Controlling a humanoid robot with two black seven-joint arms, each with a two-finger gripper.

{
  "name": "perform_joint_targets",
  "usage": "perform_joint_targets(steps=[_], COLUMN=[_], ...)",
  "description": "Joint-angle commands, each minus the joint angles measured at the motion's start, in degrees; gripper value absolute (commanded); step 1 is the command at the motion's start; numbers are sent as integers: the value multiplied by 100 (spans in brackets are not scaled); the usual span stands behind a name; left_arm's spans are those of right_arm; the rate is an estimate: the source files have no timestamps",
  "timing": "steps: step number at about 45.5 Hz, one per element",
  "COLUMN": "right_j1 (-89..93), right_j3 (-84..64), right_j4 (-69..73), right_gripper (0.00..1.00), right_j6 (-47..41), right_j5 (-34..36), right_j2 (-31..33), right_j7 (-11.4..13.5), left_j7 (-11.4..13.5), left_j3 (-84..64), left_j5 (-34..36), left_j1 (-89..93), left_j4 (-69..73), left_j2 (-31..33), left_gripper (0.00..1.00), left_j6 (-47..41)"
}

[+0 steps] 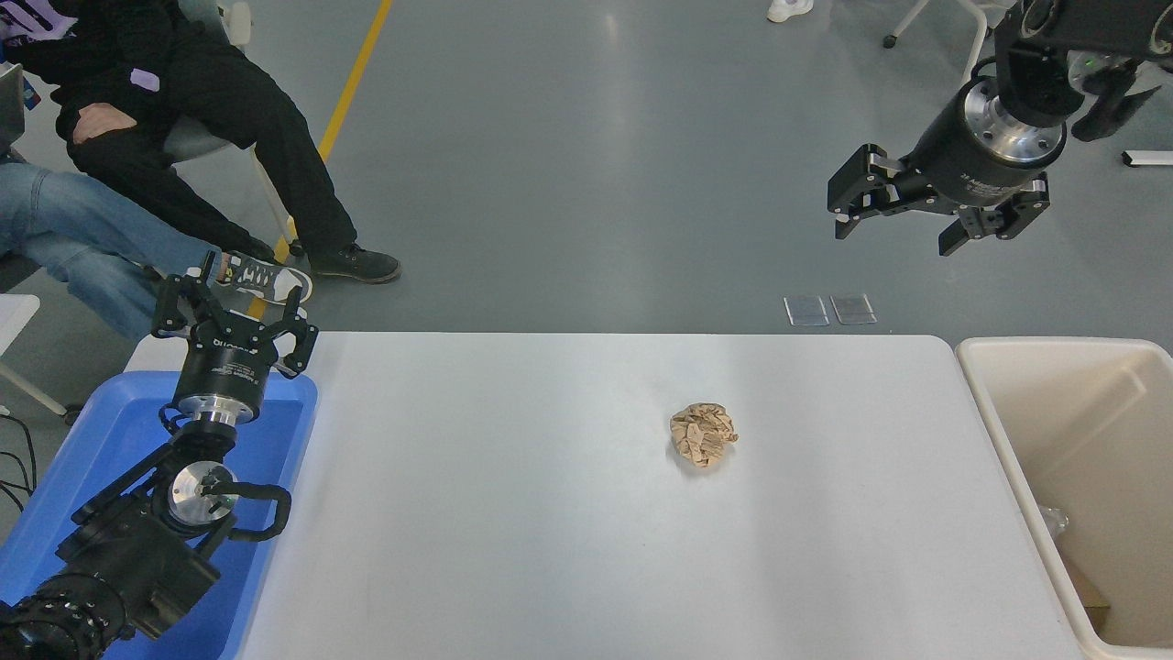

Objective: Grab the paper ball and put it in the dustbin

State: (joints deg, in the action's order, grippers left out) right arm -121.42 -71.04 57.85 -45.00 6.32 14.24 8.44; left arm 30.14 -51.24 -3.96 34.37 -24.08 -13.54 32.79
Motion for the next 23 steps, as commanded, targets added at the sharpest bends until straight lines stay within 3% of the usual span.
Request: perform_joint_targets(steps=[1, 23], right_j1=[13, 22], right_j3=[37, 55], right_j4=[7, 7], right_gripper=[100, 100], right_j6=[0, 0], right_j5=[0, 0], right_j2=[26, -27], right_j7=[0, 0], left_j7=[10, 1], left_j3=[26, 9], left_j5=[9, 0], left_j1=[0, 0], left_j4=[0, 0], left_j2=[0, 0], left_gripper=[99, 99], left_j6=[-1, -1])
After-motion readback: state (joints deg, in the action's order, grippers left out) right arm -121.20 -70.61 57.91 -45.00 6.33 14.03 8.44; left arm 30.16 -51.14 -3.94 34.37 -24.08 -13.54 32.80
